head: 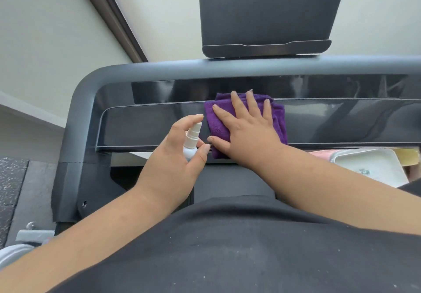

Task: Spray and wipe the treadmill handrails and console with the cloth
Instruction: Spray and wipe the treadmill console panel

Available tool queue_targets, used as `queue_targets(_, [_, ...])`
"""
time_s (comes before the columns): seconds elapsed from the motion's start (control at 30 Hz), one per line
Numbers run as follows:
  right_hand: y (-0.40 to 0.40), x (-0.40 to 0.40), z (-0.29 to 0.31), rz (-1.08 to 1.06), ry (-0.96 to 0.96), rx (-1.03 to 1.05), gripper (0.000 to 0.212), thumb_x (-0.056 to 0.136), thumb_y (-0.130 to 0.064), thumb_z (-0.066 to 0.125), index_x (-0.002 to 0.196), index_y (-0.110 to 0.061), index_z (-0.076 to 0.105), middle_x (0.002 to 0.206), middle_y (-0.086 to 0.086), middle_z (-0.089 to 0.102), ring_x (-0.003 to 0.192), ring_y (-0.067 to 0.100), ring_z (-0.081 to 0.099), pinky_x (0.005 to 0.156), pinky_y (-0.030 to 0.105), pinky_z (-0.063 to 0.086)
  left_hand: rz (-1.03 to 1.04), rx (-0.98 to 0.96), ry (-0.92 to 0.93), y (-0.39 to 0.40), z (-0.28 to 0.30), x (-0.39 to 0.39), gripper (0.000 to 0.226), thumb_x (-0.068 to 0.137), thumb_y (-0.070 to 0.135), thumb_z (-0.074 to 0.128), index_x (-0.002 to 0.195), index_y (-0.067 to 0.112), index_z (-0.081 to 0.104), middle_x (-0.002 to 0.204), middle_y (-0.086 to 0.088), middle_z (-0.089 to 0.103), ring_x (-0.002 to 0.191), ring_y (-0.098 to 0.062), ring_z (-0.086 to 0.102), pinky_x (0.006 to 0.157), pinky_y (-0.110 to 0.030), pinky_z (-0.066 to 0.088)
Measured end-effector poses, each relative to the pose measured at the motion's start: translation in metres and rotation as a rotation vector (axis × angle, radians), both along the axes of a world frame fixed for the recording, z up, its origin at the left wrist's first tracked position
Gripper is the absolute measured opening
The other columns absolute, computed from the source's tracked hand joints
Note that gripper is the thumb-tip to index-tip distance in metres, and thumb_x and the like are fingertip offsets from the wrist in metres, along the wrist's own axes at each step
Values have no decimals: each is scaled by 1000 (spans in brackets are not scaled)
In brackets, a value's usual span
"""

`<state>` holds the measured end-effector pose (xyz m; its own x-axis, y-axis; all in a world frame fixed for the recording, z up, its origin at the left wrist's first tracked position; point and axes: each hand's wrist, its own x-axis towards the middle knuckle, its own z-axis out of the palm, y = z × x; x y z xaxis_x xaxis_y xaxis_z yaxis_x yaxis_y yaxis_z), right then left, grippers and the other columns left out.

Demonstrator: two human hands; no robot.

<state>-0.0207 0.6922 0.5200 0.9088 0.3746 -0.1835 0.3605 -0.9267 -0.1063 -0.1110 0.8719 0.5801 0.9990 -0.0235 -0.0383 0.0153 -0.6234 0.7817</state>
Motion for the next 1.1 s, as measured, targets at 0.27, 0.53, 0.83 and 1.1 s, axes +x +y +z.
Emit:
queue_targets(0.27, [-77,-2,0,-78,-23,-41,74,87,-76,16,153,-44,14,166,3,10,150,40,2,114,68,6,-19,39,40,-54,2,-3,55,92,36,59,127,67,30,94,18,63,74,-13,61,71,-22,45])
queue_targets(0.53, [-52,12,5,248,55,-22,92,72,-69,-10,157,-34,2,166,8,-2,149,44,-8,116,65,-1,0,60,43,-105,5,3,52,91,36,60,132,55,35,101,19,62,89,-5,61,79,-26,49])
queue_targets(0.83, [-166,14,5,27,12,21,71,89,-69,15,154,-42,16,166,-1,12,152,31,4,118,62,5,-69,57,37,-168,6,16,55,92,36,60,126,68,30,96,18,63,75,-5,60,70,-25,46])
queue_targets(1.1, [-236,10,2,-141,-1,-25,71,89,-67,18,154,-40,20,165,1,16,150,36,9,117,63,6,-60,74,18,-190,12,22,55,91,37,58,127,67,30,95,17,63,71,-12,61,70,-31,48])
